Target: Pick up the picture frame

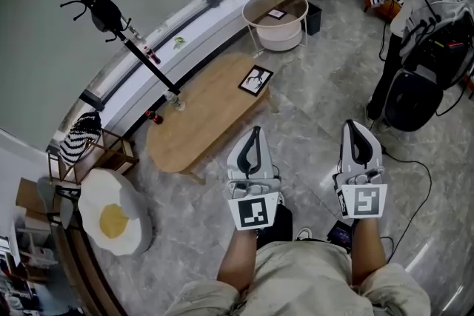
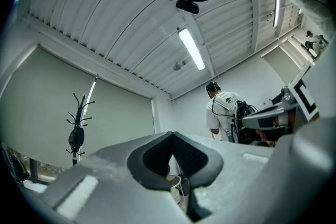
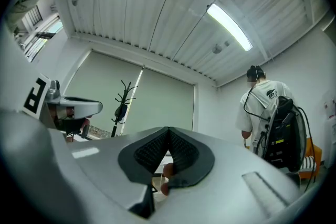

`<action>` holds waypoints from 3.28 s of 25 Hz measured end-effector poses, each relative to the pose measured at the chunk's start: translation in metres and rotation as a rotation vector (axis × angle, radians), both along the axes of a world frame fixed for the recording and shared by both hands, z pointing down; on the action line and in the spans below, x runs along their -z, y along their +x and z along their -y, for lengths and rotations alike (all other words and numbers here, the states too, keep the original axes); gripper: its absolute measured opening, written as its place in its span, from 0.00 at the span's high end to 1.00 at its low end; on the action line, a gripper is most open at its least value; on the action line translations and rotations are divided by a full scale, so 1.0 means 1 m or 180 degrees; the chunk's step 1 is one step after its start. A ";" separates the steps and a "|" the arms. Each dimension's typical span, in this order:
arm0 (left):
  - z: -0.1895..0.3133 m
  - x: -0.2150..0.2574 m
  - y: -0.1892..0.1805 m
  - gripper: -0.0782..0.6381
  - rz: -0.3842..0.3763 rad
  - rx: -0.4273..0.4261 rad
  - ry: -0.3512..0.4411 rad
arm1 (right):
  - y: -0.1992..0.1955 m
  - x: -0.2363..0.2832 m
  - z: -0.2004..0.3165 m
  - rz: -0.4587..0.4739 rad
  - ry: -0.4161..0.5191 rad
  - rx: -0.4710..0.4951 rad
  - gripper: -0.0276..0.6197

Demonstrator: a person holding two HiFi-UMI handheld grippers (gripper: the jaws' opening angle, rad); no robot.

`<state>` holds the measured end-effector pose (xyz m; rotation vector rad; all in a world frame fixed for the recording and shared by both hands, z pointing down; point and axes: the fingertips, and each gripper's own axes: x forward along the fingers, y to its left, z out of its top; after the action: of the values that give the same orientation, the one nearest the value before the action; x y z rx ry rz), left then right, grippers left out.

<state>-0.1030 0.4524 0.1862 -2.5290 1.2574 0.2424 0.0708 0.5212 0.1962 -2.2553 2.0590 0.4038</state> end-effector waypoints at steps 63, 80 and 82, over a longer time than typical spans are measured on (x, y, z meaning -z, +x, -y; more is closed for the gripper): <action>0.433 -0.012 0.084 0.88 0.0184 0.0053 -0.0112 | 0.070 -0.006 0.442 -0.0174 -0.0254 0.0073 0.95; 0.512 -0.020 0.158 0.88 0.0216 0.0279 -0.0271 | 0.154 -0.021 0.533 0.0057 -0.0339 0.0290 0.95; 0.517 -0.023 0.157 0.88 0.0252 0.0306 -0.0281 | 0.153 -0.024 0.540 0.0079 -0.0339 0.0330 0.95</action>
<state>0.0536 -0.0642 0.2091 -2.5156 1.3824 0.0660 0.2240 -0.0184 0.2198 -2.1849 2.2233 0.2643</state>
